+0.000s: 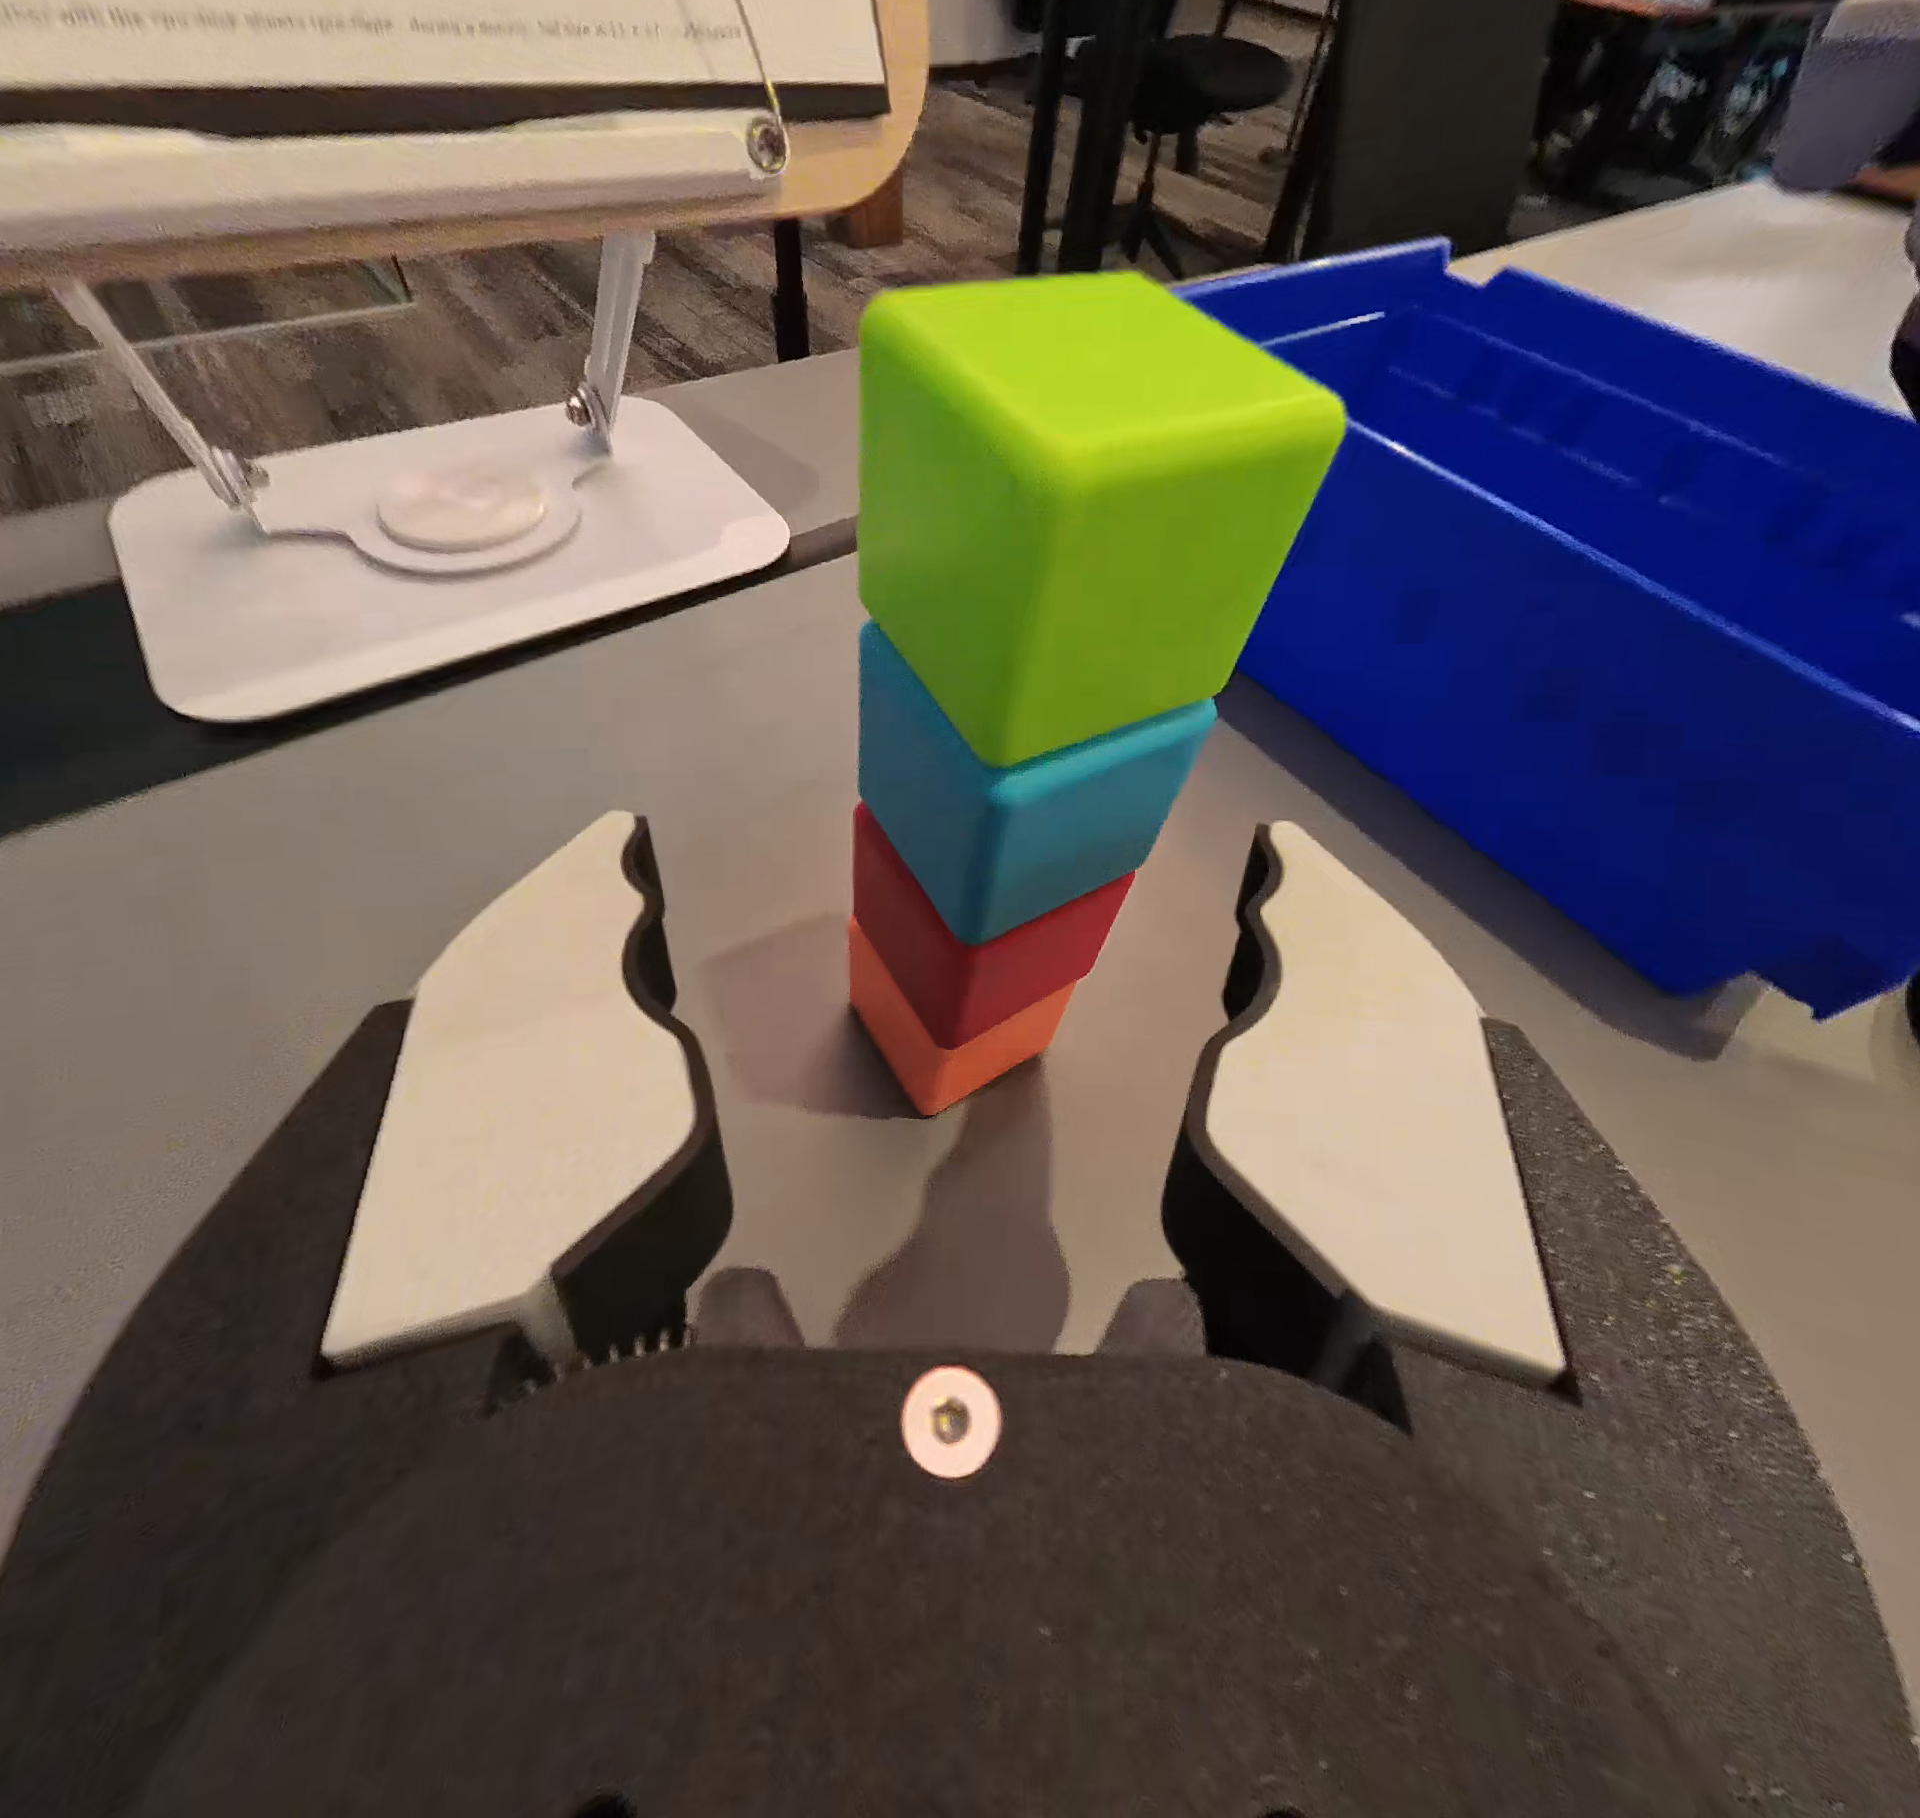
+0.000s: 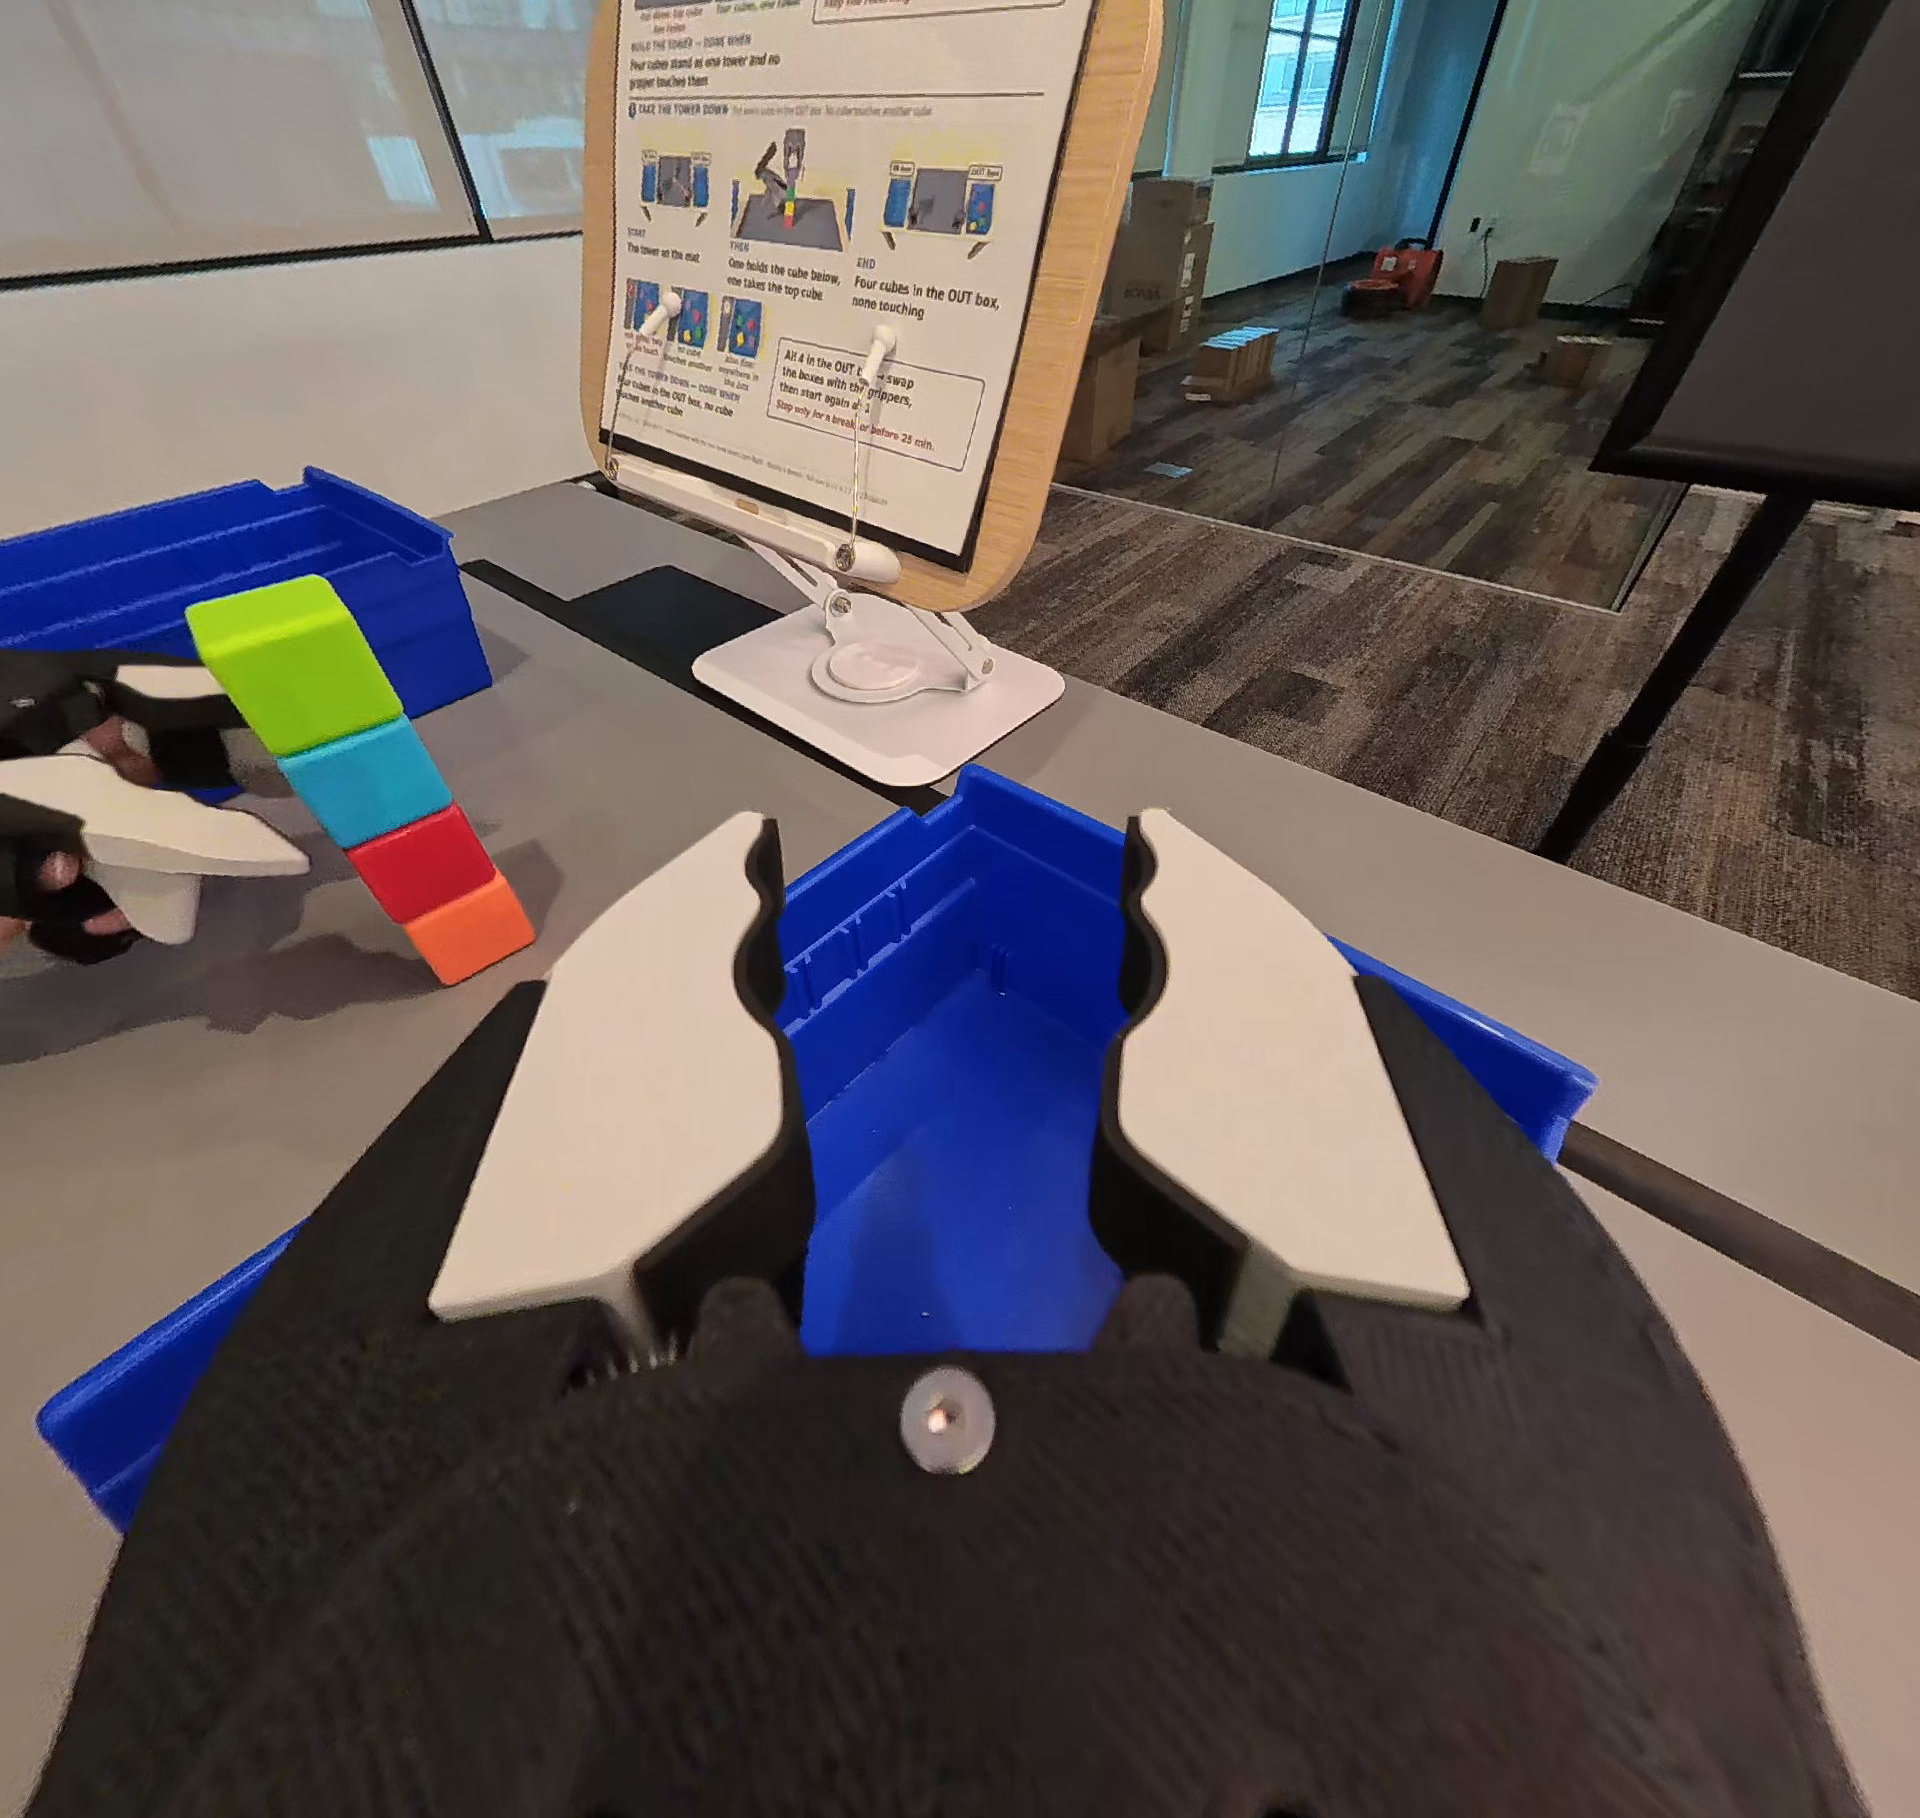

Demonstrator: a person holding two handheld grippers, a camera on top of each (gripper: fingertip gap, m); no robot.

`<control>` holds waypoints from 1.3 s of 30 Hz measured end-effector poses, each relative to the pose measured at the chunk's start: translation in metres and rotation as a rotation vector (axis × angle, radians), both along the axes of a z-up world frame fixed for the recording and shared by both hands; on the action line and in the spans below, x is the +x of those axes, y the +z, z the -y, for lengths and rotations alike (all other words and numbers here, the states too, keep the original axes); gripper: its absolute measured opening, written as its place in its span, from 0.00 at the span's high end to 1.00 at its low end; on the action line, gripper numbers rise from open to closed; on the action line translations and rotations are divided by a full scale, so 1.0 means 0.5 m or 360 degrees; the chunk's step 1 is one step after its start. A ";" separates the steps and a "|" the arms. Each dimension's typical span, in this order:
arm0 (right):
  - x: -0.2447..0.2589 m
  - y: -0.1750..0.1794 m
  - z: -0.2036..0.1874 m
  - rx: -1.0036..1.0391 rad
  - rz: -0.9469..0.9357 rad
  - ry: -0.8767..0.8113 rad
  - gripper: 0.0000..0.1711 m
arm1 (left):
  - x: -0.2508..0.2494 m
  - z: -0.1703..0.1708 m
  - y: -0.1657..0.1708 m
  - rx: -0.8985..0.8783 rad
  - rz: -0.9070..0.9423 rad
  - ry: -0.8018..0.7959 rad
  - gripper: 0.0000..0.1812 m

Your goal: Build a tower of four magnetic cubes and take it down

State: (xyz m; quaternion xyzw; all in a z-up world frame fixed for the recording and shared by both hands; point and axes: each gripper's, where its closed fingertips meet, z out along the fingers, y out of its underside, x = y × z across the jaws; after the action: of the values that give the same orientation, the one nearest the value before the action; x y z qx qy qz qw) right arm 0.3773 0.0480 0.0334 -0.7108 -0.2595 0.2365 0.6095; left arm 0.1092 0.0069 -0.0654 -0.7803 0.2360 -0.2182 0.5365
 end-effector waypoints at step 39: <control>-0.117 0.015 0.012 0.0051 0.0127 0.0131 0.63 | 0.052 -0.007 0.023 0.0334 0.0122 0.0091 0.68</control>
State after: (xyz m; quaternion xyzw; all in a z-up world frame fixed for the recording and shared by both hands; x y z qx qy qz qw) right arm 0.3190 0.0422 0.0411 -0.6985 -0.3164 0.2284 0.5999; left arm 0.1351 0.0106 -0.0537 -0.7172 0.2144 -0.2066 0.6300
